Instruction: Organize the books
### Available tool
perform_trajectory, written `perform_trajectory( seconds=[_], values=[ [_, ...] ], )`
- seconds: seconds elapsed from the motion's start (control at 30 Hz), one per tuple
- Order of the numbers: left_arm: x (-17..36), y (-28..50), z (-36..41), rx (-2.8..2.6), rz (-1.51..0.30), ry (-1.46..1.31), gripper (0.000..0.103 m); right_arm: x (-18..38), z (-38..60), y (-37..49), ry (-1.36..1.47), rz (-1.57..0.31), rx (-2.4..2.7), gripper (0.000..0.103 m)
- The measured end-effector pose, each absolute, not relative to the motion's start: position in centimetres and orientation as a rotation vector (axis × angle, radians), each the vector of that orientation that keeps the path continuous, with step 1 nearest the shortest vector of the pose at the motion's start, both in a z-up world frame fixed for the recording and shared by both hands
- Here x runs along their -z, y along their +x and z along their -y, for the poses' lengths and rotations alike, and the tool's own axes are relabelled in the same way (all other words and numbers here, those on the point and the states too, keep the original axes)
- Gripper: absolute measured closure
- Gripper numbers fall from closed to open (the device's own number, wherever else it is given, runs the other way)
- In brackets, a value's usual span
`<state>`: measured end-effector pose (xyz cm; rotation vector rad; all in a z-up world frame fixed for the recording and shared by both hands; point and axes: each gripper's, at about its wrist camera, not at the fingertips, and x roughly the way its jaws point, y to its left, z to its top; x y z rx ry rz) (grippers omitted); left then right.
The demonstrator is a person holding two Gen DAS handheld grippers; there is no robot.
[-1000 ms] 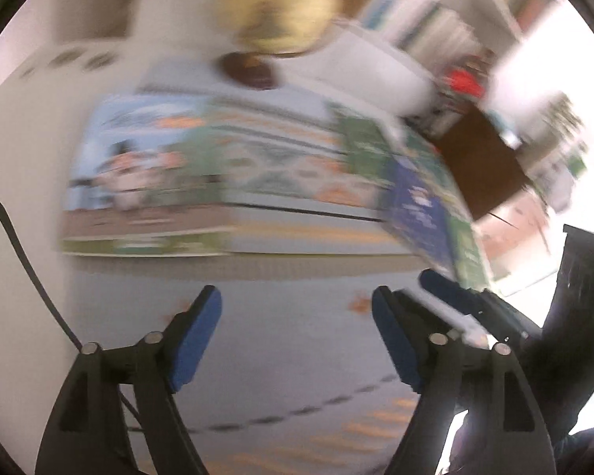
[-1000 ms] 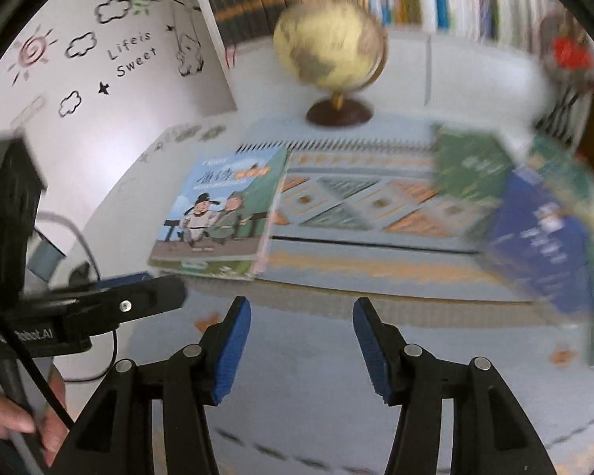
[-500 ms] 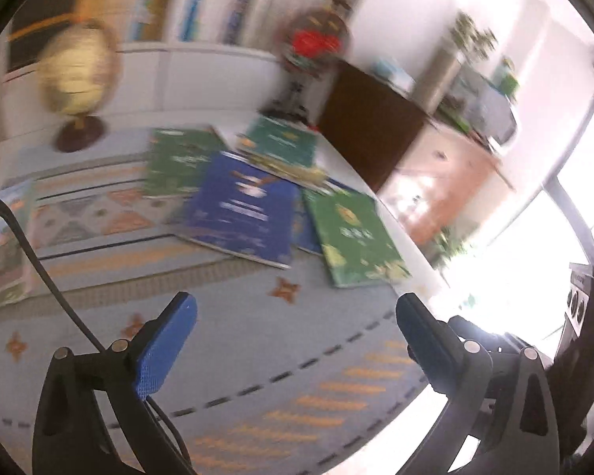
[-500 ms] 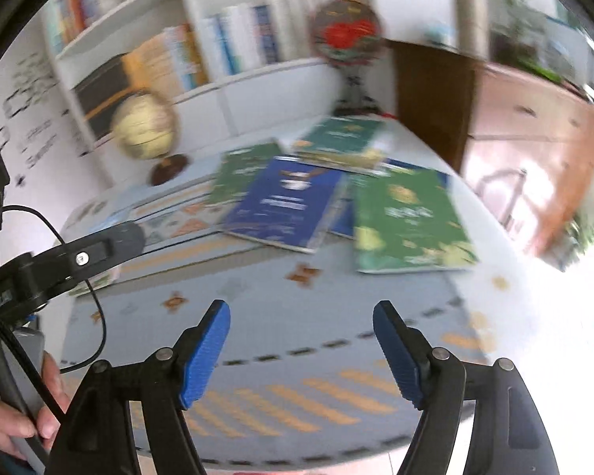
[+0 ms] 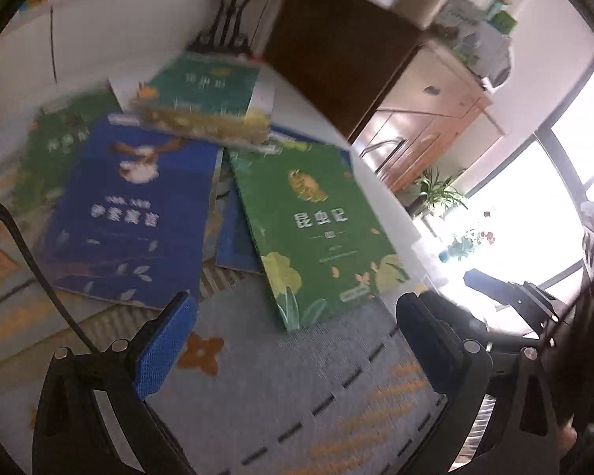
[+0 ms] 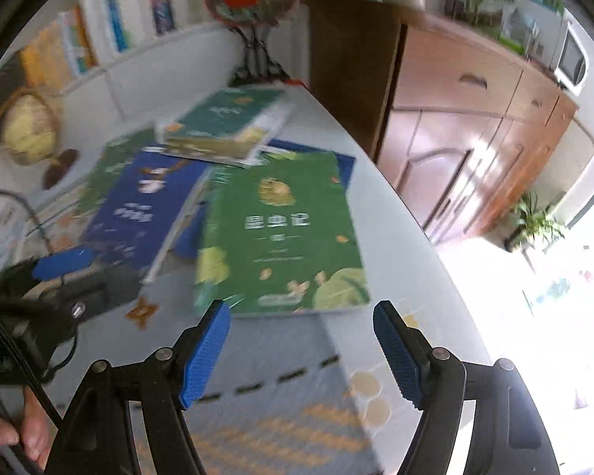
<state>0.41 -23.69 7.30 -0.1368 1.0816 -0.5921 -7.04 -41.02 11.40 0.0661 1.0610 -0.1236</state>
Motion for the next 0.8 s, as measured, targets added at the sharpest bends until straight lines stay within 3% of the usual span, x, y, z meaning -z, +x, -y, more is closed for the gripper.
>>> perform_trajectory(
  seconds=[0.33,0.4,0.43,0.47,0.8],
  values=[
    [-2.0,2.6,24.1,0.529,-1.207,-0.203,0.004,-7.7,46.3,-2.0,0.22,-1.075,0.084,0.03],
    [-1.3,2.6,24.7,0.53,-1.217,-0.2,0.005,-6.9,47.5,-1.4,0.286,-1.075,0.066,0.04],
    [-1.1,2.6,25.1,0.527,-1.214,-0.201,0.007,-6.6,47.9,-1.0,0.308,-1.084,0.055,0.049],
    [-0.9,2.7,25.3,0.525,-1.213,-0.203,0.009,-6.0,48.4,-0.3,0.338,-1.104,0.032,0.051],
    [-0.2,4.4,28.4,0.454,-1.218,-0.241,0.012,-3.1,49.3,3.7,0.34,-1.199,-0.085,0.051]
  ],
)
